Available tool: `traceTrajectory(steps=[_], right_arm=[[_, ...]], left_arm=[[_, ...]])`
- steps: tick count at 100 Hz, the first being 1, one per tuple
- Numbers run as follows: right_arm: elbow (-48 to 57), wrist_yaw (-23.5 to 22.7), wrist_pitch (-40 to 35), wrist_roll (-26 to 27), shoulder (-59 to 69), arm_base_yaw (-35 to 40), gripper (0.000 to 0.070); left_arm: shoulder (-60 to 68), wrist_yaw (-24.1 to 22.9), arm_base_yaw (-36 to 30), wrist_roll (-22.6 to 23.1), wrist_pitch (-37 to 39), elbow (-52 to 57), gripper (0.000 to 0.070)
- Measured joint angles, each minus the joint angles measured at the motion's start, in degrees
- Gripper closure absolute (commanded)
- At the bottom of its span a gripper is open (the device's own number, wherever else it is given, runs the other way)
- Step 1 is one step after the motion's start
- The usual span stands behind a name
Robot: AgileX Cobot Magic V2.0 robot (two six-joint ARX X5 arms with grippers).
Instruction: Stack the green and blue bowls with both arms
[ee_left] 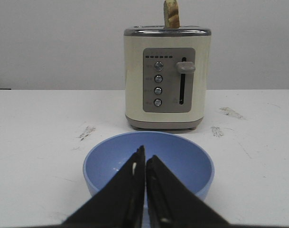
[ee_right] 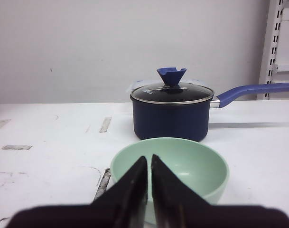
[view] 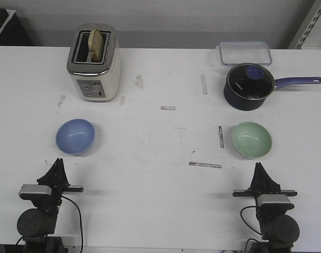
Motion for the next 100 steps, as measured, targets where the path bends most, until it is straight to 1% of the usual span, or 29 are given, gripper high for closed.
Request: traceTrajectory(steps=[48, 61, 69, 80, 100], right_arm=[[0.0, 0.0, -0.2, 0.1, 0.0, 0.0, 0.0692], [1.8, 0.0, -4.0, 0.0, 0.7, 0.0, 0.0692], [4.4, 0.0, -5.4, -0.7, 2.4, 0.0, 0.0692], [8.4, 0.0, -5.3, -1.0, 6.3, 0.0, 0.0692], [15.7, 0.0, -6.2, -0.9, 18.0, 0.0, 0.0692]], left_arm=[[0.0, 0.0, 0.0, 0.0, 0.0, 0.0, 0.0697], [0.0, 0.0, 0.0, 0.0, 0.0, 0.0, 0.0697], [0.0, 0.0, 0.0, 0.0, 0.0, 0.0, 0.0697], [0.0, 0.0, 0.0, 0.0, 0.0, 0.0, 0.0697], [0.0, 0.0, 0.0, 0.0, 0.0, 0.0, 0.0697]])
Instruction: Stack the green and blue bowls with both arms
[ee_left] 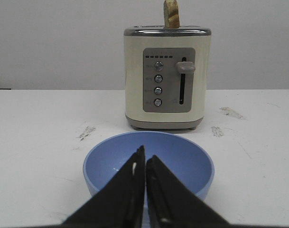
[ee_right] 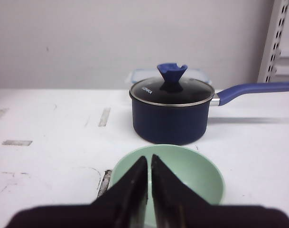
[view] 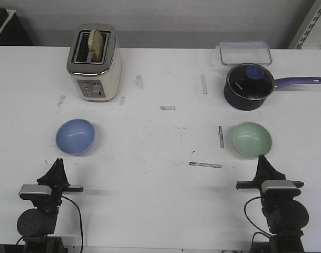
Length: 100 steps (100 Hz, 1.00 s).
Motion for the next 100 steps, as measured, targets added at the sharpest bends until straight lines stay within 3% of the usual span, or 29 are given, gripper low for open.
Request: traceTrajectory(steps=[39, 62, 76, 90, 100], right_arm=[[17.2, -0.5, -8.2, 1.4, 25.4, 0.0, 0.0692], [28.9, -1.0, -17.0, 3.6, 37.6, -1.4, 0.0692], [36.4, -6.4, -27.5, 3.8, 45.2, -4.3, 0.0691], [42.4, -13.6, -31.1, 4.1, 50.7, -9.3, 0.0683], [44.7, -16.9, -31.3, 4.2, 53.5, -13.1, 0.0596]], left_arm=[[0.0, 0.0, 0.0, 0.0, 0.0, 0.0, 0.0697], [0.0, 0.0, 0.0, 0.0, 0.0, 0.0, 0.0697], [0.0, 0.0, 0.0, 0.0, 0.0, 0.0, 0.0697], [0.0, 0.0, 0.0, 0.0, 0.0, 0.0, 0.0697], [0.0, 0.0, 0.0, 0.0, 0.0, 0.0, 0.0697]])
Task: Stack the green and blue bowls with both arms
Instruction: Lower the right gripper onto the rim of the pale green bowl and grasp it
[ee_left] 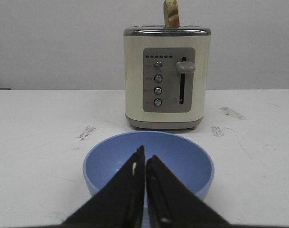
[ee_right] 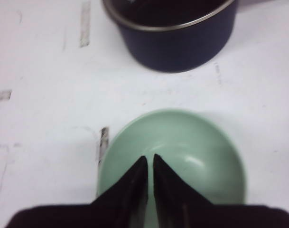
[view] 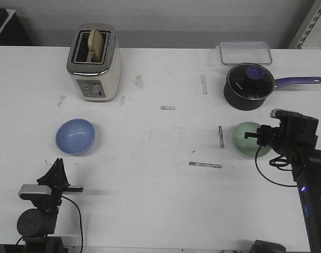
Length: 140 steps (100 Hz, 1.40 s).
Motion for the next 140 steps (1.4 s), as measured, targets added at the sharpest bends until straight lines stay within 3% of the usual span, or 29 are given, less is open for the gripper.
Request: traceTrajectory(steps=[9, 29, 78, 86, 95, 108, 126, 140], right_arm=[[0.3, -1.1, -0.2, 0.0, 1.6, -3.4, 0.0466], [0.3, -1.0, -1.4, 0.0, 3.2, -9.5, 0.0323], [0.3, -1.1, -2.8, -1.6, 15.0, -8.3, 0.0305], [0.3, -0.9, -2.4, -1.8, 16.5, -7.4, 0.0336], [0.3, 0.9, -2.1, -2.0, 17.6, -6.7, 0.0437], [0.3, 2.8, -1.2, -2.1, 17.7, -6.5, 0.0472], [0.3, 3.1, -1.0, -2.2, 17.7, -6.5, 0.0689], [0.3, 3.0, -0.9, -2.3, 17.3, -6.6, 0.0694]], left_arm=[[0.0, 0.0, 0.0, 0.0, 0.0, 0.0, 0.0697], [0.0, 0.0, 0.0, 0.0, 0.0, 0.0, 0.0697], [0.0, 0.0, 0.0, 0.0, 0.0, 0.0, 0.0697], [0.0, 0.0, 0.0, 0.0, 0.0, 0.0, 0.0697], [0.0, 0.0, 0.0, 0.0, 0.0, 0.0, 0.0697], [0.0, 0.0, 0.0, 0.0, 0.0, 0.0, 0.0697], [0.0, 0.0, 0.0, 0.0, 0.0, 0.0, 0.0697], [0.0, 0.0, 0.0, 0.0, 0.0, 0.0, 0.0697]])
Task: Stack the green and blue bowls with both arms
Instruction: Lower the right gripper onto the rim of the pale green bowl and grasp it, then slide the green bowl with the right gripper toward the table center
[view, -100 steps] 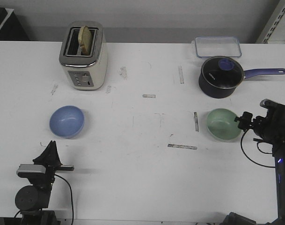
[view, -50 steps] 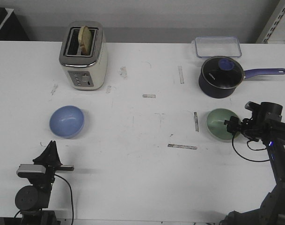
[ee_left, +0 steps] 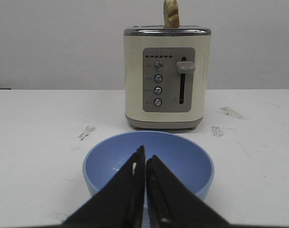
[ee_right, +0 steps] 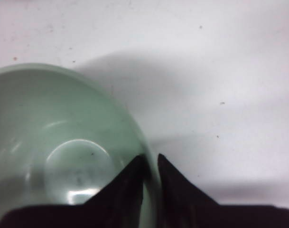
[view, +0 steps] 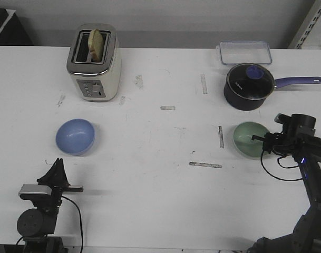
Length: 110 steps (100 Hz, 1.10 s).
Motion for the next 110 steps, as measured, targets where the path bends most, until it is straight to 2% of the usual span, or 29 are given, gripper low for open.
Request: traceTrajectory(steps=[29, 46, 62, 87, 110], right_arm=[[0.0, -0.9, 0.0, 0.6, -8.5, 0.7, 0.0694], [0.0, -2.5, 0.2, 3.2, -10.5, 6.4, 0.0694], [0.0, -2.5, 2.0, 9.4, -10.5, 15.5, 0.0694], [0.0, -2.2, 8.9, 20.8, -8.5, 30.8, 0.0694], [0.0, -0.9, 11.7, 27.2, -1.9, 40.9, 0.0694]], left_arm=[[0.0, 0.0, 0.0, 0.0, 0.0, 0.0, 0.0697], [0.0, 0.0, 0.0, 0.0, 0.0, 0.0, 0.0697], [0.0, 0.0, 0.0, 0.0, 0.0, 0.0, 0.0697], [0.0, 0.0, 0.0, 0.0, 0.0, 0.0, 0.0697], [0.0, 0.0, 0.0, 0.0, 0.0, 0.0, 0.0697]])
